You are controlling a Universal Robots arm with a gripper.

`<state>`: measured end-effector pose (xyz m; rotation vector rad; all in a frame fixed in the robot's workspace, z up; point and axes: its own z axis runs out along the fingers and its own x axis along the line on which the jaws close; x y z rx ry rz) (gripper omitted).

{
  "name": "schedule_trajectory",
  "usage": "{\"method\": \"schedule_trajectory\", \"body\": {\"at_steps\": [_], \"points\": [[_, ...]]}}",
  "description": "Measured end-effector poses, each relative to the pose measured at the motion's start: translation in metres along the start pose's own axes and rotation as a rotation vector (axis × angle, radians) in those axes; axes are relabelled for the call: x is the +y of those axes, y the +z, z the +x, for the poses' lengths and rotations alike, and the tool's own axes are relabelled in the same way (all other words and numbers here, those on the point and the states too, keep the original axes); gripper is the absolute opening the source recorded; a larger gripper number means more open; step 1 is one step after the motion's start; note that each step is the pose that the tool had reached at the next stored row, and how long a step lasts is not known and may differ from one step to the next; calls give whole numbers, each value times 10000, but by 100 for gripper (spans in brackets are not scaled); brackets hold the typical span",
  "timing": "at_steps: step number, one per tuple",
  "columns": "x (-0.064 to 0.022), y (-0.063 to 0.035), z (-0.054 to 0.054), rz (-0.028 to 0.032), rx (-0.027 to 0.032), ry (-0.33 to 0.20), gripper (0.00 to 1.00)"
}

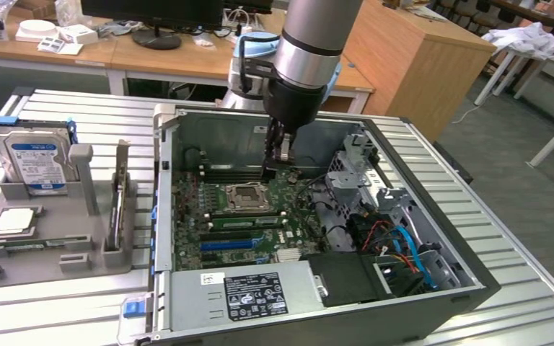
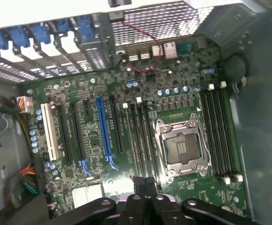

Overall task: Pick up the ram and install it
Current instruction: 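Press down the ram until it locks into place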

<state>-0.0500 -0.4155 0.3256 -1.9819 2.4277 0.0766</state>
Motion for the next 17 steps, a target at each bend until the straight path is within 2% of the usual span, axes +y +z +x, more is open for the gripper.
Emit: {"method": "schedule_trajectory", "body": {"at_steps": [17], "points": [[0,0,0,79,-73,2168,11]]}}
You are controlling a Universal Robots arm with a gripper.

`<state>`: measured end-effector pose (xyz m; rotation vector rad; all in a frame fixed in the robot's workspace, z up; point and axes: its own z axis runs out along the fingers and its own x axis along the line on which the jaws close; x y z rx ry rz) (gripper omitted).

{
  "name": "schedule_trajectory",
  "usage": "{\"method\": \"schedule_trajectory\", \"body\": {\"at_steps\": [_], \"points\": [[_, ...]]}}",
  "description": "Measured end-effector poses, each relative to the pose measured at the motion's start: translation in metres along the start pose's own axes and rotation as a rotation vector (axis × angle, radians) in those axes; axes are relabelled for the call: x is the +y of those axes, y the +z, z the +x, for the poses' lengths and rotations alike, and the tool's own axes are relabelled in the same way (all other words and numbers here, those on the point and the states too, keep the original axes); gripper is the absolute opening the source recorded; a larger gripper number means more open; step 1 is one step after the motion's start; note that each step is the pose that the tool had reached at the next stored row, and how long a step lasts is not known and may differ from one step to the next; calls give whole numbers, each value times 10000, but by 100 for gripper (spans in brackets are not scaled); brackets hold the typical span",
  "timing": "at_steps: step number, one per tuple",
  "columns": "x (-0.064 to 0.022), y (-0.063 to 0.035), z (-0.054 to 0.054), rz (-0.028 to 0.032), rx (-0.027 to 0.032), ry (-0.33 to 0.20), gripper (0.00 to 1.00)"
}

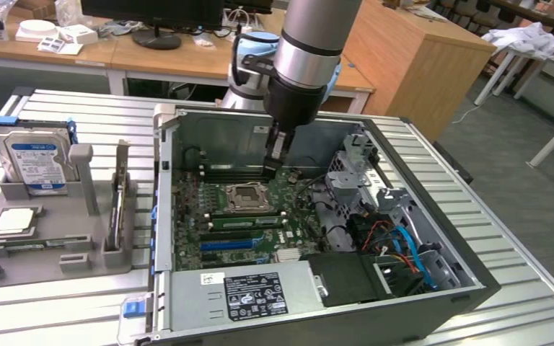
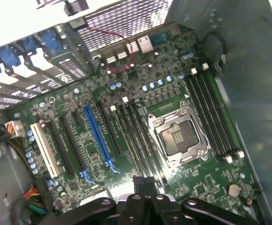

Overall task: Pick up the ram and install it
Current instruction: 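Press down the ram until it locks into place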

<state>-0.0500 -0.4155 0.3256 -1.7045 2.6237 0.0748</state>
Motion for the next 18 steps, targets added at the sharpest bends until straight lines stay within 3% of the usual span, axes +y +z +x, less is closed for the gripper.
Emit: {"method": "schedule_trajectory", "body": {"at_steps": [18], "points": [[0,0,0,83,-77,2289,11]]}}
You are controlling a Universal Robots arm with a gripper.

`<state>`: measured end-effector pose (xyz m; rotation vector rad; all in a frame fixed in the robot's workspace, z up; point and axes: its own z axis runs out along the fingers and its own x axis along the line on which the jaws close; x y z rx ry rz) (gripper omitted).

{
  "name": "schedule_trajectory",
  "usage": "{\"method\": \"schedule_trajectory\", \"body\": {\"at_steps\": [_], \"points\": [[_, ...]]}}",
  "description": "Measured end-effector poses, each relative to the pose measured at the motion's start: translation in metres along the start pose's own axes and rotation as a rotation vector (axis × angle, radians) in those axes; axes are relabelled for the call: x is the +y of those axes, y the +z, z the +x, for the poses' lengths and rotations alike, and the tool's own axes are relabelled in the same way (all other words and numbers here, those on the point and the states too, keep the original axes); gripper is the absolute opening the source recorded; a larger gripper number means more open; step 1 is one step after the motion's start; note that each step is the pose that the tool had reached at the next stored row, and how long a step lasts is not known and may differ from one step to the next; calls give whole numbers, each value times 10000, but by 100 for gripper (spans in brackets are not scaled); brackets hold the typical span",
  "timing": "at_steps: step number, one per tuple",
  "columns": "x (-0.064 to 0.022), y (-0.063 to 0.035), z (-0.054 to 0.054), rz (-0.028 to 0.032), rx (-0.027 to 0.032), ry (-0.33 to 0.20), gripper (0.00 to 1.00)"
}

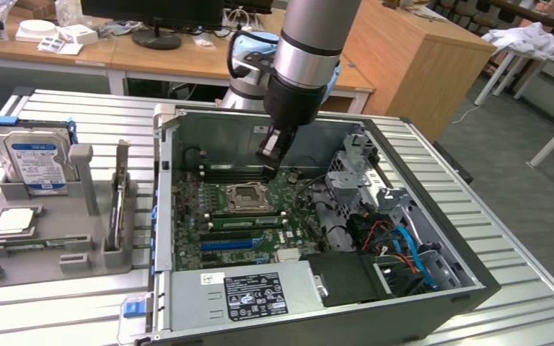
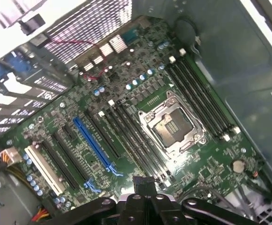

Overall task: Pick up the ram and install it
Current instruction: 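Press down the ram until it locks into place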

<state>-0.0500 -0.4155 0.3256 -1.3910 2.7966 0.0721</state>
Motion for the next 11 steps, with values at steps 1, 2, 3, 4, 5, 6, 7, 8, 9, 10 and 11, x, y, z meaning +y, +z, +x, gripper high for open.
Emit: {"method": "schedule_trajectory", "body": {"at_steps": [1,2,3,4,5,6,7,8,9,10,11], "points": [[0,0,0,5,-5,135,11],[0,0,0,10,-10,271,11],[0,0,0,15,-14,413,11],[0,0,0,20,-19,555,11],[0,0,0,25,-24,700,11],[0,0,0,30,-29,843,11],[0,0,0,35,-33,989,11],[0,0,0,41,-39,1142,11],[0,0,0,46,-43,1290,11],[0,0,0,52,-49,1436,11],[0,0,0,57,-54,1582,11]]}}
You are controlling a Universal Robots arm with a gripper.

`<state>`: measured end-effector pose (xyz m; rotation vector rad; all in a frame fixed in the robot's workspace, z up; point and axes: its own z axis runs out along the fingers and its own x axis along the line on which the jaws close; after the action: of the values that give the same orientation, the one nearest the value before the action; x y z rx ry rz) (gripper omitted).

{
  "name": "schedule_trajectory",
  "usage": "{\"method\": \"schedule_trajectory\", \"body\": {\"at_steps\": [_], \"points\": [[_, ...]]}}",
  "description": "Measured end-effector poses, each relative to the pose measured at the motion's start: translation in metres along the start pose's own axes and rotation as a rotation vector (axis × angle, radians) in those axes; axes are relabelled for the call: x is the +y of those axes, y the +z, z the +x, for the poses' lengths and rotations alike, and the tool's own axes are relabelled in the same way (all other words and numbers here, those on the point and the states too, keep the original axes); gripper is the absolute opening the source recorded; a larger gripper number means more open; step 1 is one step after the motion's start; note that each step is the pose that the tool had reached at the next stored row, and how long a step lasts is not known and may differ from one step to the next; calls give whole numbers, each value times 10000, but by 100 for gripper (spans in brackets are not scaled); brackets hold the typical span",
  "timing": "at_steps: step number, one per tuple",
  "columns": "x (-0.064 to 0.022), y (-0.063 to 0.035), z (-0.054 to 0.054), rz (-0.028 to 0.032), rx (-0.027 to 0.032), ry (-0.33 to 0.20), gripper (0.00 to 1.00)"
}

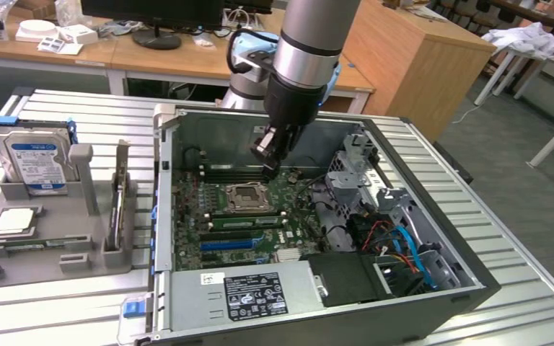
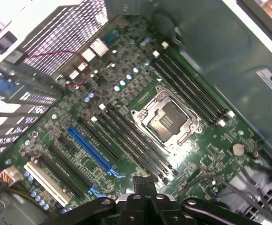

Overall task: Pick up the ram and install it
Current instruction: 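Press down the ram until it locks into place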

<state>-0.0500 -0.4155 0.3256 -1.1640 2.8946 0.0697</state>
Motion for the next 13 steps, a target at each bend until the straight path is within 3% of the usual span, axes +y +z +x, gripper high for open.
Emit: {"method": "schedule_trajectory", "body": {"at_steps": [13], "points": [[0,0,0,69,-64,1910,11]]}}
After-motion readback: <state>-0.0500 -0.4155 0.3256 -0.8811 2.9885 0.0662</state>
